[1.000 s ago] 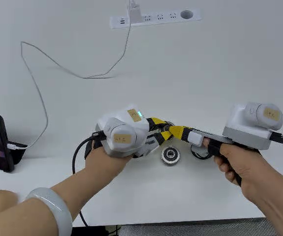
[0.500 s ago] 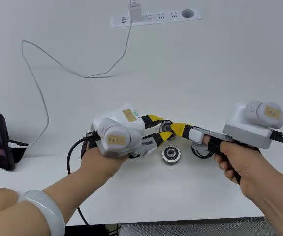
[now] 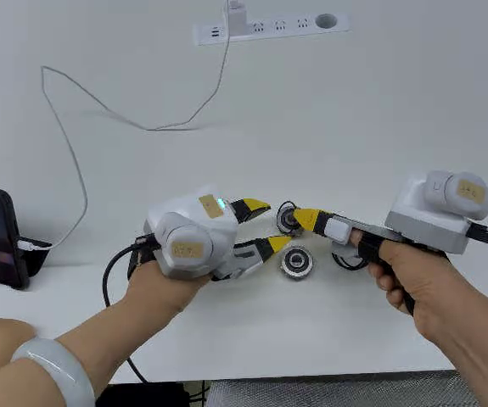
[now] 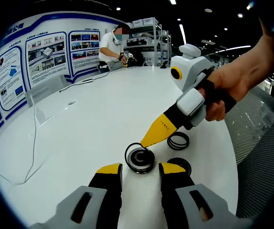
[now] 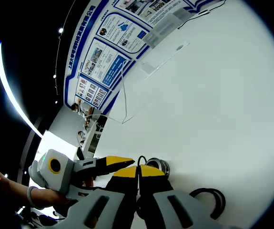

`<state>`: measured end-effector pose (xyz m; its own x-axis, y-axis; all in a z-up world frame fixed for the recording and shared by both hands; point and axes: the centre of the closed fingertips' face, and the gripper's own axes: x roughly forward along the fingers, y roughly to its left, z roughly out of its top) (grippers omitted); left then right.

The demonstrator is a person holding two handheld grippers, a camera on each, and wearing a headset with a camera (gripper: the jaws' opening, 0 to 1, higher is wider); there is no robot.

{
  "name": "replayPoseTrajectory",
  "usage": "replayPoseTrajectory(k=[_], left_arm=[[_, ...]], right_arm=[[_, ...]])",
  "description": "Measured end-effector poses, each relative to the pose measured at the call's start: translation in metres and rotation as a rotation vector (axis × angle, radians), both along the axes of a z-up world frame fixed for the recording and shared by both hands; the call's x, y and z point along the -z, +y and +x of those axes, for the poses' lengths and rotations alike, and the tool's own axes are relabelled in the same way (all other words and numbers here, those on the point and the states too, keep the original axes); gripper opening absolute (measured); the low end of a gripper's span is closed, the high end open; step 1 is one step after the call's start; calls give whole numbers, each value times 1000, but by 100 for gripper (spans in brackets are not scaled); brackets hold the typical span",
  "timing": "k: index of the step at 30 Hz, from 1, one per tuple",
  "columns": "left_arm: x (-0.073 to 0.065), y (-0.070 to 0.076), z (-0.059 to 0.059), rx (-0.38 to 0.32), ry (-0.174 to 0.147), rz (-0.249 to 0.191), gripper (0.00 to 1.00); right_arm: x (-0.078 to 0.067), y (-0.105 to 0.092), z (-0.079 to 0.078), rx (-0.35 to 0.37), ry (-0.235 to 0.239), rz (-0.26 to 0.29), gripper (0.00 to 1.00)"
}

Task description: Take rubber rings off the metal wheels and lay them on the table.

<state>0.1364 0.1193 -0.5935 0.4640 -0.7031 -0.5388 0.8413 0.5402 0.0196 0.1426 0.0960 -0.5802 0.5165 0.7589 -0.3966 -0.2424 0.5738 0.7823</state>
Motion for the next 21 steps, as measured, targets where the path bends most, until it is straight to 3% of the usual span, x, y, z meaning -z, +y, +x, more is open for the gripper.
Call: replayPoseTrajectory(k=[21], left_arm=[[-2,11,-1,-54,6,-31,49]], right_arm=[[-26,3,-10,7,-16,62,1]])
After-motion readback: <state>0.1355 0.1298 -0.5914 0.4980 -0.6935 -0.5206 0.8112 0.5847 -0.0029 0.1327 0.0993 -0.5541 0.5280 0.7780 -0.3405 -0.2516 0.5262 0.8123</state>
